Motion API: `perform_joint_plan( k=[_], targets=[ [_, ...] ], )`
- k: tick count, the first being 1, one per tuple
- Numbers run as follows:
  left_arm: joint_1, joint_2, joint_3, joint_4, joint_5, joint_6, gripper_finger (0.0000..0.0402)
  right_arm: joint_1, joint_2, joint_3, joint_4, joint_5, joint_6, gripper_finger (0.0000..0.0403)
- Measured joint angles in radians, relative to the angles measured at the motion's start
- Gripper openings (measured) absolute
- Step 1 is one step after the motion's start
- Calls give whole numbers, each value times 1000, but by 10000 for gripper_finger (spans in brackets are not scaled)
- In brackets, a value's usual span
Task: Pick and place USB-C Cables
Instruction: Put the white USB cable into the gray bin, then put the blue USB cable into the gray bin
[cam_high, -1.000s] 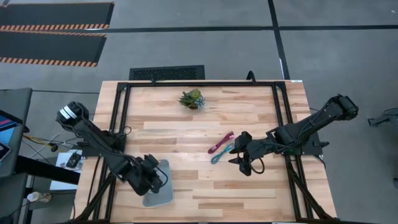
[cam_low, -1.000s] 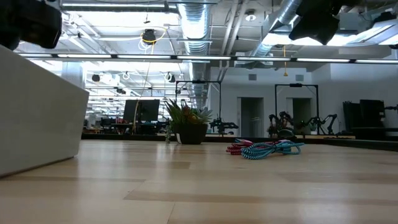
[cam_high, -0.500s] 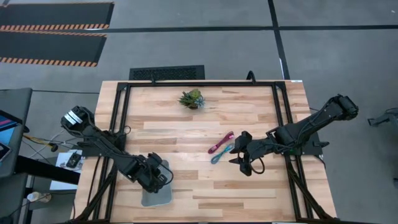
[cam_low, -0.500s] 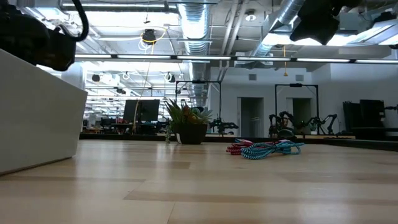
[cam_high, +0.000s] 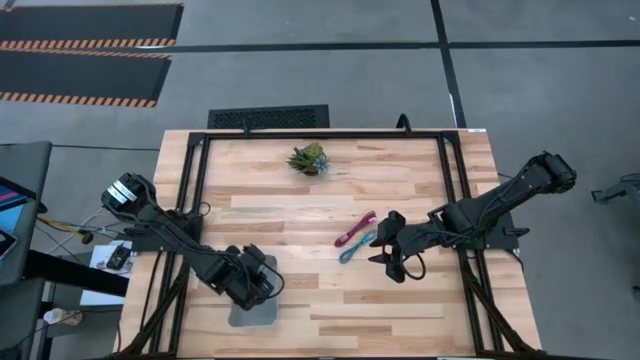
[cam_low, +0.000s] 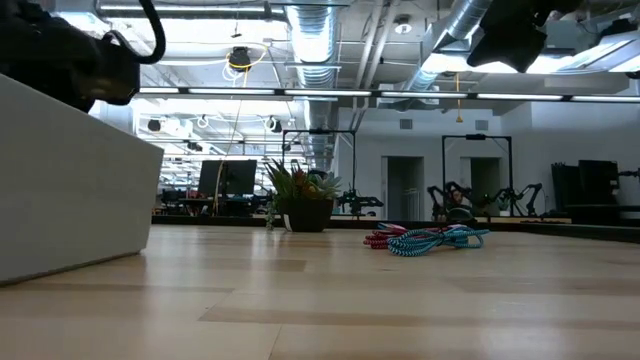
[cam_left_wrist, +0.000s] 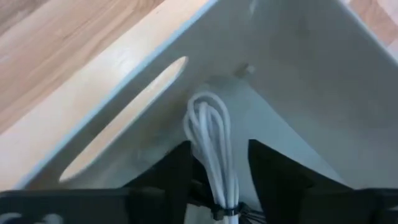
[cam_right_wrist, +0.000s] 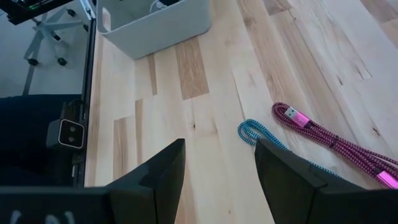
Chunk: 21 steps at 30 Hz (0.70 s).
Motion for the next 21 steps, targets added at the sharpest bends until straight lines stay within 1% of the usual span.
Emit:
perform_joint_plan(
  k=[5, 9, 12, 16, 21],
  targets=[
    [10, 0, 19, -5, -3, 51, 203, 0, 0, 0, -6, 0, -6, 216],
    [15, 0, 64, -21, 4, 143, 227, 0, 0, 0, -6, 1, -26, 216],
    [15, 0, 126, -90, 9, 207, 230, -3, 0, 0, -5, 1, -40, 216],
    [15, -1, 232, -240, 1, 312, 225, -19, 0, 0, -6, 1, -56, 216],
    [15, -2, 361, -417, -77, 445, 217, -40, 0, 0, -8, 4, -95, 216]
  ],
)
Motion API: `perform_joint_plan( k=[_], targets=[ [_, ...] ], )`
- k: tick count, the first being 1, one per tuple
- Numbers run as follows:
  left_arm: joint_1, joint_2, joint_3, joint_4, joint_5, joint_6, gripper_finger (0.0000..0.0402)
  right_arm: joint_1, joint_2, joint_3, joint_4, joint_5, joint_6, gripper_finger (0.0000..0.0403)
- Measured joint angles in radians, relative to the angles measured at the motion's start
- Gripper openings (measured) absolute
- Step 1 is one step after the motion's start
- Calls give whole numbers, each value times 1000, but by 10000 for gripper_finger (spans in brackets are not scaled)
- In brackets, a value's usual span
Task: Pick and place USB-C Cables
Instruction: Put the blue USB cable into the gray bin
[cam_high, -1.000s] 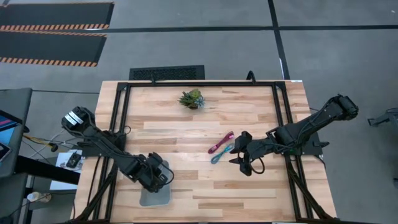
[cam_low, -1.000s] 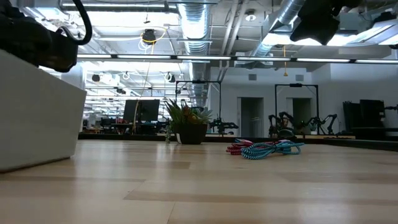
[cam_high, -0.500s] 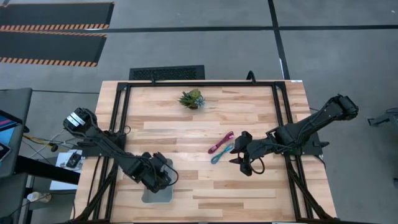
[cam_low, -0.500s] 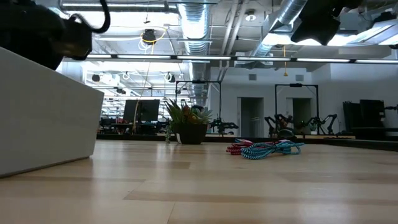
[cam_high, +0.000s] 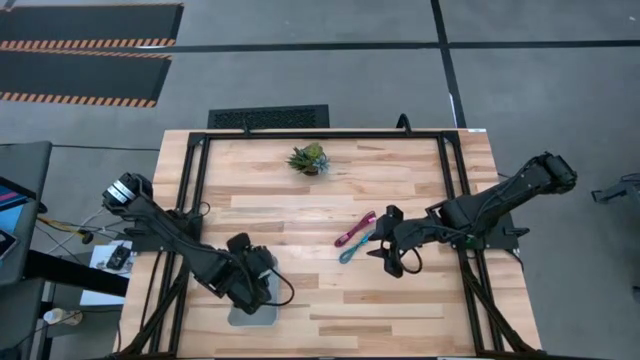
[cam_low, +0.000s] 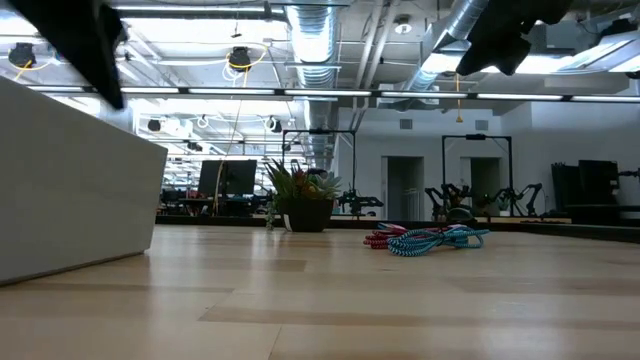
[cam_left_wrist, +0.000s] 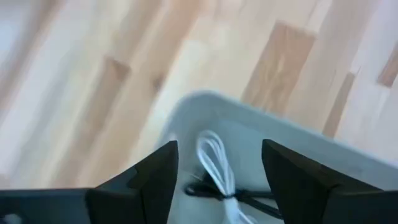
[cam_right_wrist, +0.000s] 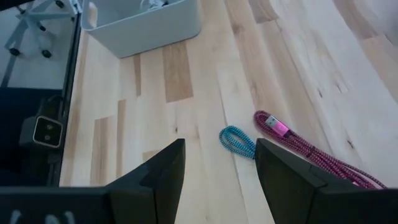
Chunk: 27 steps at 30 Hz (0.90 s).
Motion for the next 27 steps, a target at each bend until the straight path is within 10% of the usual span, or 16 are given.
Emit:
perform_joint_plan(
  k=[14, 27],
  targets=[
    [16, -14, 242, -170, -248, 338, 237, -23, 57, -1, -13, 22, -259, 225],
    [69, -291, 81, 285, -165, 655, 247, -114, 361, 0, 13, -17, -526, 240]
  ],
)
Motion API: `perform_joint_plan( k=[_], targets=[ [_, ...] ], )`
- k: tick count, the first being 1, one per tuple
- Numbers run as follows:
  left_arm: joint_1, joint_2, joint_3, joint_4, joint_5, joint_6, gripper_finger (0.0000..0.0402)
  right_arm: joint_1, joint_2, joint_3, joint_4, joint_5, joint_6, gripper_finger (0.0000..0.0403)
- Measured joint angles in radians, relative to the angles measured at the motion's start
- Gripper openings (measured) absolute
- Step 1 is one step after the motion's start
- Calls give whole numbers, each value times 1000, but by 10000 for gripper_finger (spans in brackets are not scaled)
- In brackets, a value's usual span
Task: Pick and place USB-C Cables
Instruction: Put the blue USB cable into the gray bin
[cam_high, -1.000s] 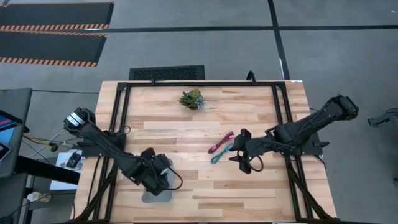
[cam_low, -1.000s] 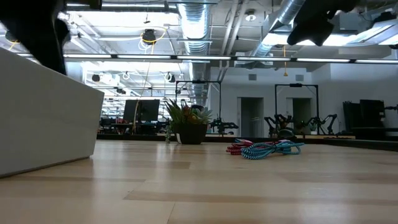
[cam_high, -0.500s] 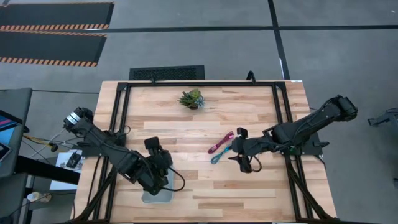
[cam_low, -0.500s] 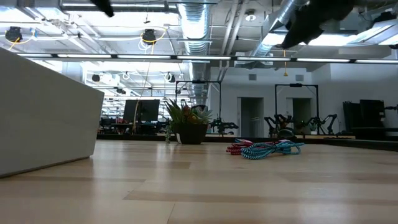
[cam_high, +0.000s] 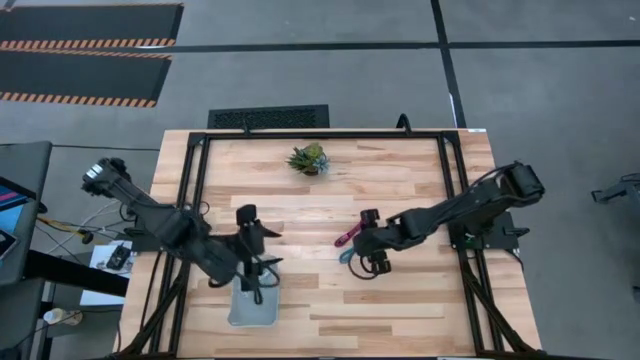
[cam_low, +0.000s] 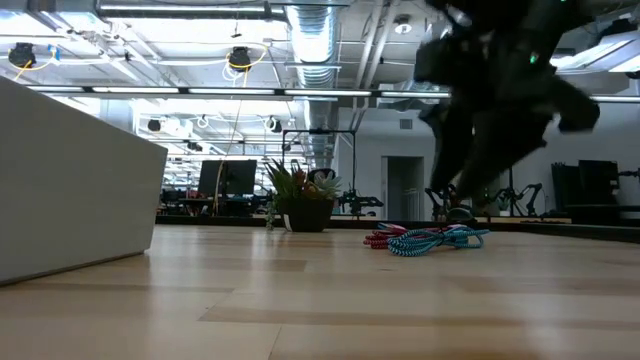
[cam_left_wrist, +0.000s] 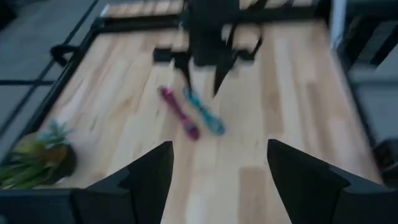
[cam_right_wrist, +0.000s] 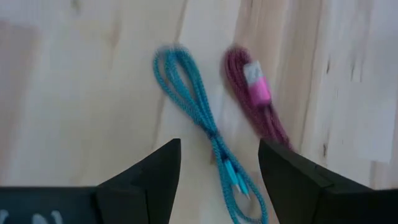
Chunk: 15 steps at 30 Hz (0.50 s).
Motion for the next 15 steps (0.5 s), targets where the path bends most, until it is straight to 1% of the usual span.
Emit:
perform_joint_plan(
  k=[4, 8, 11, 15],
  targets=[
    [25, -136, -176, 210, 9, 13, 247, -22, 40, 0, -15, -39, -52, 240],
    [72, -253, -379, 454, 81, 34, 247, -55, 73, 0, -21, -70, -98, 240],
    [113, -314, -503, 625, 138, 40, 247, -76, 106, 0, -22, -74, -131, 240],
    [157, -358, -621, 747, 193, 40, 247, -103, 143, 1, -24, -91, -160, 240]
  ],
)
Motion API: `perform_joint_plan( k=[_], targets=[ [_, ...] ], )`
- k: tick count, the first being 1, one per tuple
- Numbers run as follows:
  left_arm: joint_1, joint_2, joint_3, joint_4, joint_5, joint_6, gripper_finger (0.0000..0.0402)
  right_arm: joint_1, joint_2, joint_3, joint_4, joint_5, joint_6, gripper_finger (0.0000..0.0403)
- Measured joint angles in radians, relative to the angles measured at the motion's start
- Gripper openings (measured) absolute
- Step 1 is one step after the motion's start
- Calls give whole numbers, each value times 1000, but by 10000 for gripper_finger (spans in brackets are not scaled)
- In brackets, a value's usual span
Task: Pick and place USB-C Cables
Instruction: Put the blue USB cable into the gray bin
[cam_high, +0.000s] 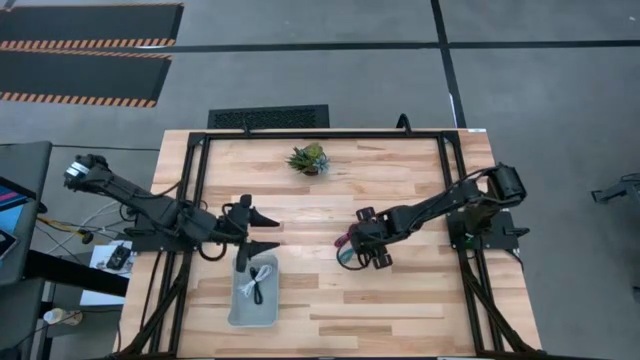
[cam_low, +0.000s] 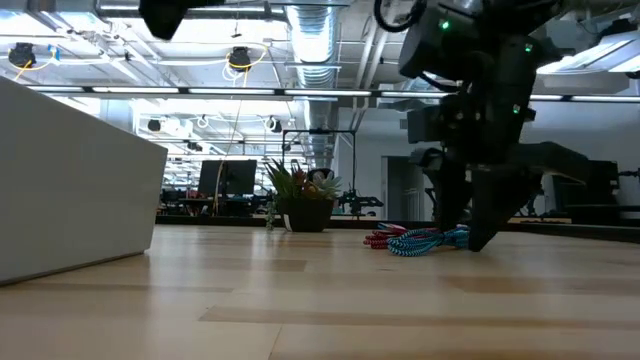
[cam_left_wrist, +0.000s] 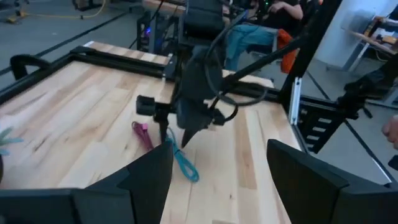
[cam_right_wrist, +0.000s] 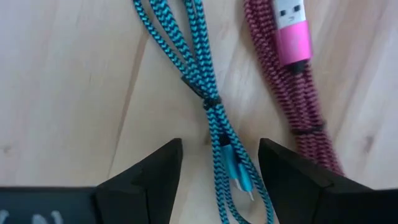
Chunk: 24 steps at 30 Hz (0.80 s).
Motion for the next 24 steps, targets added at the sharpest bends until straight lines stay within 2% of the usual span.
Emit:
perform_joint_plan(
  k=[3, 6, 16, 24],
  targets=[
    [26, -7, -39, 20, 19, -11, 247, -20, 13, 3, 0, -41, 0, 238],
    [42, -6, -51, 17, 32, -18, 247, -39, 14, 2, -5, -65, 34, 215],
    [51, -5, -51, 64, 50, 31, 247, -70, 5, 1, -31, -62, 207, 22],
    [65, -5, -51, 73, 51, 79, 247, -2, -35, -5, 52, -63, 275, 14]
  ],
)
